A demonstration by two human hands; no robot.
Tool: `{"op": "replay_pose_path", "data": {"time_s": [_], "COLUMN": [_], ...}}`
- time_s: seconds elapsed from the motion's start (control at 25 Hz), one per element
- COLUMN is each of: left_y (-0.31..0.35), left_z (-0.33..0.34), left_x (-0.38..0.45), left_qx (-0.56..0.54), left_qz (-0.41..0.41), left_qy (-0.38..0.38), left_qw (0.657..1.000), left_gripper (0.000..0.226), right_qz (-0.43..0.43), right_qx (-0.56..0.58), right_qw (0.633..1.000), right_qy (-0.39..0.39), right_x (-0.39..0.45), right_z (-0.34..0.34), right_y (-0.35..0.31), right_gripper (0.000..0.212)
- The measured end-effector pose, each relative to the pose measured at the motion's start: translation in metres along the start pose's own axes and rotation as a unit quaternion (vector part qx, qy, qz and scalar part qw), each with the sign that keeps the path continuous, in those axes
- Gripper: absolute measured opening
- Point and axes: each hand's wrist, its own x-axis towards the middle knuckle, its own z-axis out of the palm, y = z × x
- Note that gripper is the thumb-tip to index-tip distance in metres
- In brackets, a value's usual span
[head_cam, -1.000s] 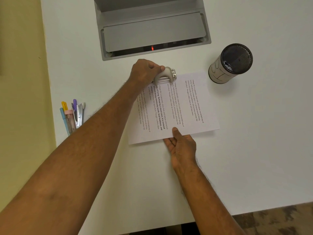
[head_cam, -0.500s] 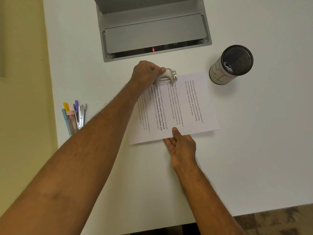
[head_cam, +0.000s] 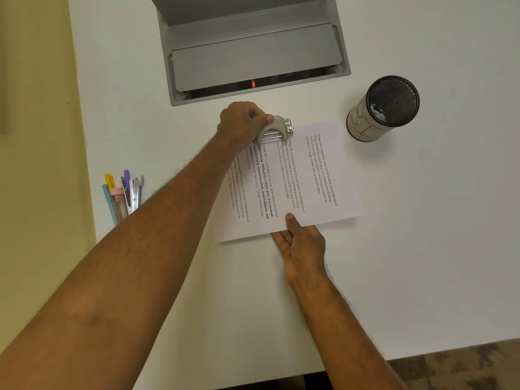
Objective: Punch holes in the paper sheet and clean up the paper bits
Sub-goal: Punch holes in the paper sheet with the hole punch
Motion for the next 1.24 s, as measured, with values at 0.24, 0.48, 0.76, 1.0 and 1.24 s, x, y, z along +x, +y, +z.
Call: {"op": "replay_pose_path", "data": {"time_s": [0.24,0.48,0.76,1.0,1.24], "left_y": [-0.002,0.0,-0.001,0.0,-0.005], "left_z": [0.0,0.008,0.01,0.004,0.002], "left_x": [0.005,0.012,0.014,0.01,0.002], "left_qx": [0.01,0.079,0.09,0.032,0.013], "left_qz": [0.001,-0.003,0.002,-0.005,0.026], "left_qy": [0.005,0.027,0.033,0.009,0.019], "left_qw": [1.0,0.996,0.995,0.999,0.999], "left_gripper": [0.03,0.023,0.027,0.033,0.034], "right_qz": [0.001,0.0,-0.002,0.003,0.003], "right_qx": [-0.006,-0.008,-0.011,-0.007,-0.005], "right_qw": [1.0,1.0,1.0,1.0,1.0], "right_qy": [0.009,0.013,0.005,0.006,-0.006], "right_x": [0.002,0.004,0.005,0.004,0.001], "right_z": [0.0,0.0,-0.002,-0.002,-0.002], "right_y": [0.001,0.003,0.004,0.002,0.001], "right_gripper": [0.015,0.013,0.015,0.009,0.009]}}
